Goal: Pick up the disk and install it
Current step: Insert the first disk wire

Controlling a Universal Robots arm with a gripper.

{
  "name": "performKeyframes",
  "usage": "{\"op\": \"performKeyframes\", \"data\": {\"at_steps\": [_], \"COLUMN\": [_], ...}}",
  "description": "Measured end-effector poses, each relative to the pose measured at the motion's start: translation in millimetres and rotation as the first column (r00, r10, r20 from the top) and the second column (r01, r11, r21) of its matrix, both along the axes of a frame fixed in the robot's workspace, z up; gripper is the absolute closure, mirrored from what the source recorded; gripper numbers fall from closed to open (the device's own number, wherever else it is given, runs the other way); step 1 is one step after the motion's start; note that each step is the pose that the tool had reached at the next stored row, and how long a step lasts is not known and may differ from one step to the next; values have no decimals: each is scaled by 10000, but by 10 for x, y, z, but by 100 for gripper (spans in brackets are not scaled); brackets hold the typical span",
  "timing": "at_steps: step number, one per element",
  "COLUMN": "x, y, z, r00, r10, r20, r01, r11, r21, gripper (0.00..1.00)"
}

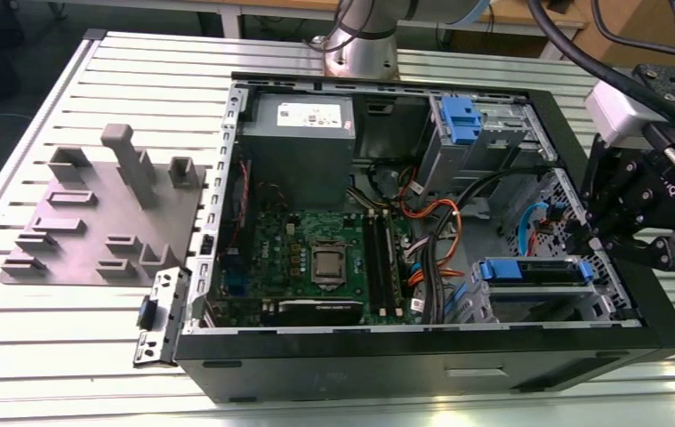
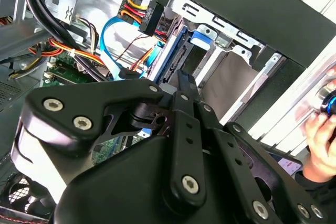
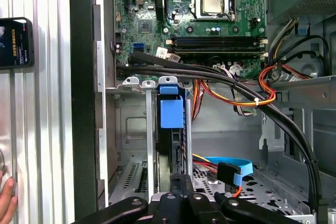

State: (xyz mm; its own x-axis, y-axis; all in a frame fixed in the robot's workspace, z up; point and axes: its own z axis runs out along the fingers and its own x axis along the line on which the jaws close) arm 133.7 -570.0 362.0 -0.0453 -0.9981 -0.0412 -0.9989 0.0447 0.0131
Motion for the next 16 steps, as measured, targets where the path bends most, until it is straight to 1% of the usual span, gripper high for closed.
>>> {"op": "performKeyframes", "data": {"at_steps": [12, 13, 16], "x": [10, 25, 99], "y": [2, 5, 19], "z": [0, 0, -2], "r00": [10000, 10000, 9999], "r10": [3, 2, 1], "r20": [-6, -20, -103], "r01": [-3, -2, -1], "r11": [10000, 10000, 10000], "r21": [-1, 0, -1], "gripper": [89, 89, 89]}}
